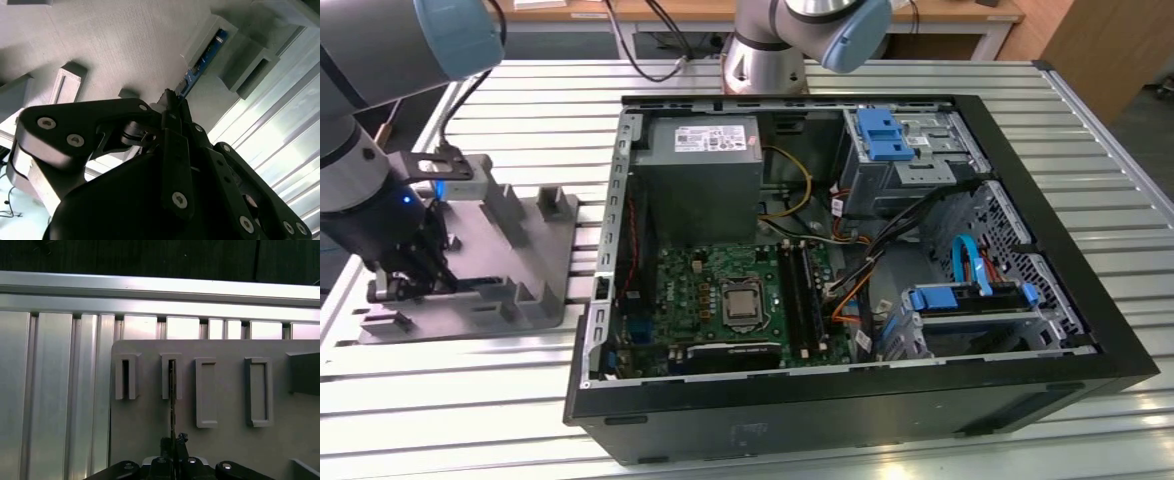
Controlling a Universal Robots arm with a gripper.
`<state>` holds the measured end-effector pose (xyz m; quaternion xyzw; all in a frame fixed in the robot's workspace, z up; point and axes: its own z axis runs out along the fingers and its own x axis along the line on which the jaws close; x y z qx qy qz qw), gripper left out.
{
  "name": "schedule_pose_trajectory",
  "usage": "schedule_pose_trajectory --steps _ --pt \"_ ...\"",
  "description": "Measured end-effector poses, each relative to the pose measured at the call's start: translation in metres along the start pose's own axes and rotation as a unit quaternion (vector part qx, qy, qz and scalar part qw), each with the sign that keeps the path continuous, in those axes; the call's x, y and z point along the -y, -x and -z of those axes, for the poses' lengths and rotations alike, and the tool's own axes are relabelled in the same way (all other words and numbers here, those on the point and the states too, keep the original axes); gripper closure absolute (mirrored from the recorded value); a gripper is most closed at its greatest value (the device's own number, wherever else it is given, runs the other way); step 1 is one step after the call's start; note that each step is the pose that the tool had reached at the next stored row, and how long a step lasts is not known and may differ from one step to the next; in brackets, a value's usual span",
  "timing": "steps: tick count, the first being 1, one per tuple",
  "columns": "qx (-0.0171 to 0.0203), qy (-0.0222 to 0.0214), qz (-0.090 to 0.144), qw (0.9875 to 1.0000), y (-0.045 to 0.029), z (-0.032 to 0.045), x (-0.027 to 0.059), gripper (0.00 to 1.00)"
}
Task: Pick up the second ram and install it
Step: 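Pick up the second ram and move it above second insertion slot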
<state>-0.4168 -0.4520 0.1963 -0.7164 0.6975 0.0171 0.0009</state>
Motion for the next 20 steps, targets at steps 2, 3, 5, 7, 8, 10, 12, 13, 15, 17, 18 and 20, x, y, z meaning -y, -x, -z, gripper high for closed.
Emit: schedule_pose_trajectory --steps 2,3,5,7,8,10,12,13,15,17,18,20 --pt "0.0002 0.0000 0.000 1.0000 0.0001 0.0052 -0.0001 0.86" --pt "0.0003 0.0000 0.000 1.0000 0.0001 0.0067 -0.0001 0.86" --pt "0.0006 0.0000 0.000 1.0000 0.0002 0.0095 -0.0002 0.86" --pt "0.0011 0.0001 0.000 1.0000 0.0003 0.0123 -0.0003 0.86" --pt "0.0014 0.0000 0.000 1.0000 0.0003 0.0132 -0.0003 0.86" --pt "0.0015 0.0000 0.000 1.0000 0.0003 0.0147 -0.0003 0.86" --pt "0.0016 0.0000 0.000 1.0000 0.0004 0.0166 -0.0004 0.86" --pt "0.0017 0.0000 0.000 1.0000 0.0004 0.0178 -0.0004 0.86" --pt "0.0018 0.0000 0.000 1.0000 0.0005 0.0198 -0.0005 0.86" --pt "0.0019 0.0000 0.000 1.0000 0.0005 0.0218 -0.0005 0.86" --pt "0.0020 0.0000 0.000 1.0000 0.0005 0.0228 -0.0005 0.86" --pt "0.0022 0.0000 0.000 1.0000 0.0006 0.0246 -0.0005 0.86"
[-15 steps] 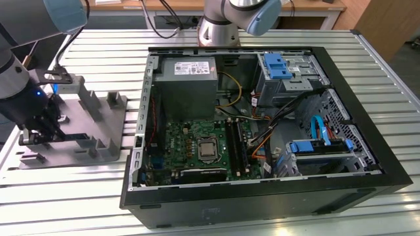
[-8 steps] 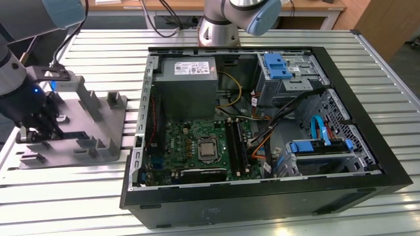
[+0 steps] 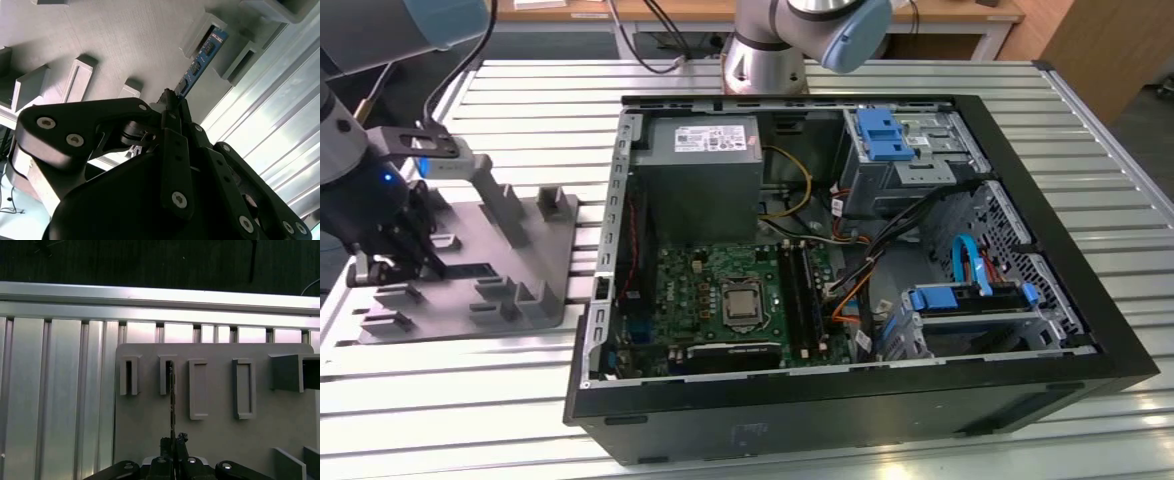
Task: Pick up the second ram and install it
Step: 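Pick up the second ram and move it above second insertion slot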
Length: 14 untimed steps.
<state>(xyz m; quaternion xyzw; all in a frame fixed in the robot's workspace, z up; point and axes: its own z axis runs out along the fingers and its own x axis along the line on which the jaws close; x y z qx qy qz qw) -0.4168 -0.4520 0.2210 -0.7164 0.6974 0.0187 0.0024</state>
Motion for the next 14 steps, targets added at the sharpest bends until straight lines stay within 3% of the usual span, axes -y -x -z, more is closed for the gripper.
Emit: schedule_pose_trajectory --steps 14 --pt "0.0002 0.0000 0.000 1.0000 0.0004 0.0137 -0.0003 0.86"
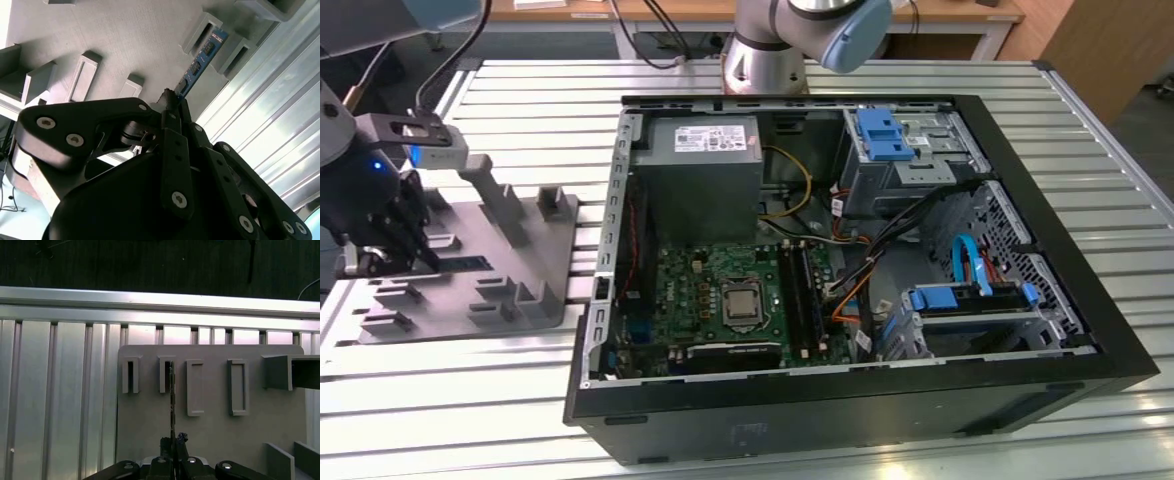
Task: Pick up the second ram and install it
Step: 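Pick up the second ram and move it above second insertion slot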
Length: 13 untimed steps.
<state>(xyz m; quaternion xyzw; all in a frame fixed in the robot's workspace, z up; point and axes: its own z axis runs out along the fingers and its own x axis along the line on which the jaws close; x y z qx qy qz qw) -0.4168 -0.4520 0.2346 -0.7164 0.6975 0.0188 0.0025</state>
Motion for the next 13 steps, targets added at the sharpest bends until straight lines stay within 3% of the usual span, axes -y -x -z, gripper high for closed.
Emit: schedule_pose_trajectory --steps 13 --pt "0.0000 0.0000 0.000 1.0000 0.0004 0.0124 -0.0003 0.86"
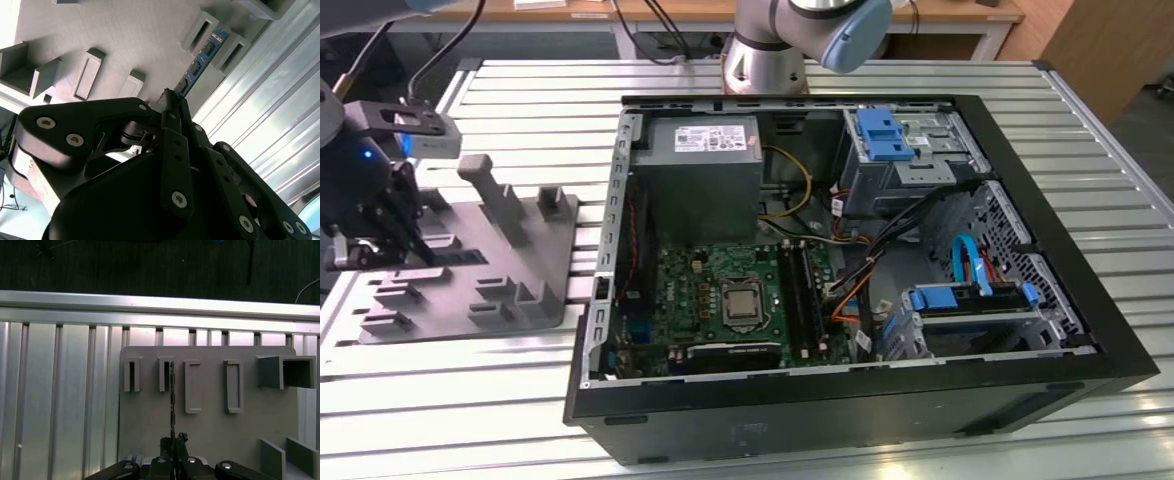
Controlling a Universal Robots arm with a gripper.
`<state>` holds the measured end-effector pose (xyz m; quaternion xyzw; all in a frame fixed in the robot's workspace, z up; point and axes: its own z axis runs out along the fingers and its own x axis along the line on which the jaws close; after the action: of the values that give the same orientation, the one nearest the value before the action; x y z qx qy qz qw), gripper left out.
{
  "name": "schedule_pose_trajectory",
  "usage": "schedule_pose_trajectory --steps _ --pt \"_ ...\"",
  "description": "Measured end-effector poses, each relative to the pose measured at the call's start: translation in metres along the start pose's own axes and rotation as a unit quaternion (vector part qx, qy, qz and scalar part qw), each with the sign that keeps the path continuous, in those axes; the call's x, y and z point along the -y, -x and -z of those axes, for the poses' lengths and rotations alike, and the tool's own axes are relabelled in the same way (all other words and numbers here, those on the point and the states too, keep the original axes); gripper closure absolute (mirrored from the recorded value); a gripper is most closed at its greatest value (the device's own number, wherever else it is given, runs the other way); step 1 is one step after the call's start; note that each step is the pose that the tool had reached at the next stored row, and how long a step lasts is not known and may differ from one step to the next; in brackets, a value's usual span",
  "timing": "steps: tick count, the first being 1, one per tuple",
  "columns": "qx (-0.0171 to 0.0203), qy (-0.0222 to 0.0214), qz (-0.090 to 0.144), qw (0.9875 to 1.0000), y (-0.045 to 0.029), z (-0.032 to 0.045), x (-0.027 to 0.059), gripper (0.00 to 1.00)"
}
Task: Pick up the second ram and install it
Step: 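Pick up the second ram and move it above second insertion slot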
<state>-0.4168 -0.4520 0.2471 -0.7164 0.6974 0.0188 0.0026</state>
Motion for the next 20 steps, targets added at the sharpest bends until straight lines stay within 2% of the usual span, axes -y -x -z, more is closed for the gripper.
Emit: schedule_pose_trajectory --steps 20 --pt "0.0000 0.0000 0.000 1.0000 0.0005 0.0154 -0.0004 0.86"
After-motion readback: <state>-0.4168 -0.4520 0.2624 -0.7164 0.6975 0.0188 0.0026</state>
